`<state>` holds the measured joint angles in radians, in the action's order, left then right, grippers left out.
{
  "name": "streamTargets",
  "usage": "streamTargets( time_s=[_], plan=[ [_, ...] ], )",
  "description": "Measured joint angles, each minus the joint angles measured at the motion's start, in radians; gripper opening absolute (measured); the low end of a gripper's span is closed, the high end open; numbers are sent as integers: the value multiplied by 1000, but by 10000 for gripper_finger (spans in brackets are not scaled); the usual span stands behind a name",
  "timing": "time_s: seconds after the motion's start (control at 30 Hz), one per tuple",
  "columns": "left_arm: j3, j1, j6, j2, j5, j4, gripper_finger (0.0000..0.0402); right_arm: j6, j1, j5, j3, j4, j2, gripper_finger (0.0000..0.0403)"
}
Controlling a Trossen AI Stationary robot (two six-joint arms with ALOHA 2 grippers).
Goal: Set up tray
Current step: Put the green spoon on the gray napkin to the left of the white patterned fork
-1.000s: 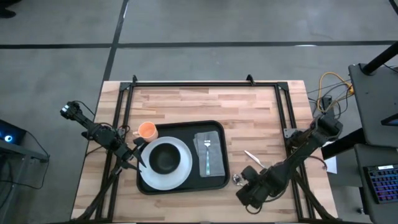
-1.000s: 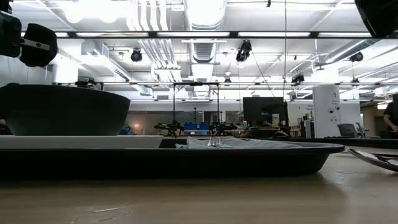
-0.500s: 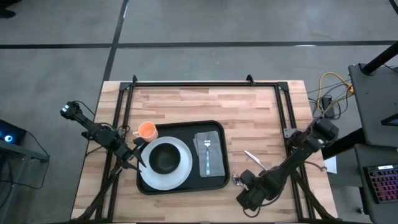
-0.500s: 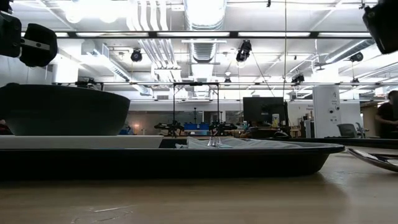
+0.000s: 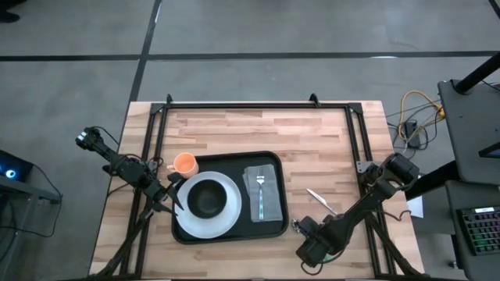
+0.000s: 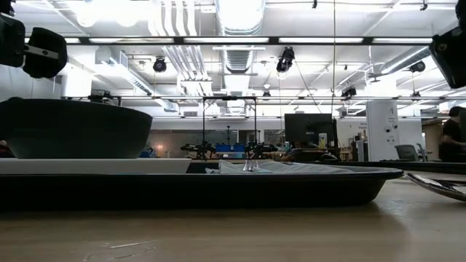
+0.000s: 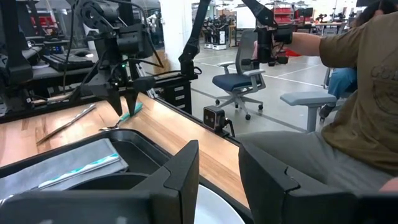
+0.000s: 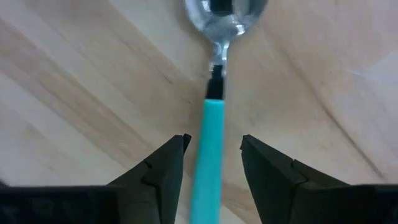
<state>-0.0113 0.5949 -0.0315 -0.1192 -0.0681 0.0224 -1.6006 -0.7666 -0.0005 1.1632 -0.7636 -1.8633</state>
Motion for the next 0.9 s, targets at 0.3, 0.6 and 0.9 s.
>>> streamTargets(
  time_s=[0.3, 0.6, 0.9],
  plan=[
    [0, 0, 0, 0, 0, 0, 96, -23, 1, -8, -47, 45, 3, 123],
    [0, 0, 0, 0, 0, 0, 96, -41, 1, -23, -69, 57, 7, 81],
    [0, 0, 0, 0, 0, 0, 96, -43, 2, -39, -72, 70, 18, 36]
  ],
)
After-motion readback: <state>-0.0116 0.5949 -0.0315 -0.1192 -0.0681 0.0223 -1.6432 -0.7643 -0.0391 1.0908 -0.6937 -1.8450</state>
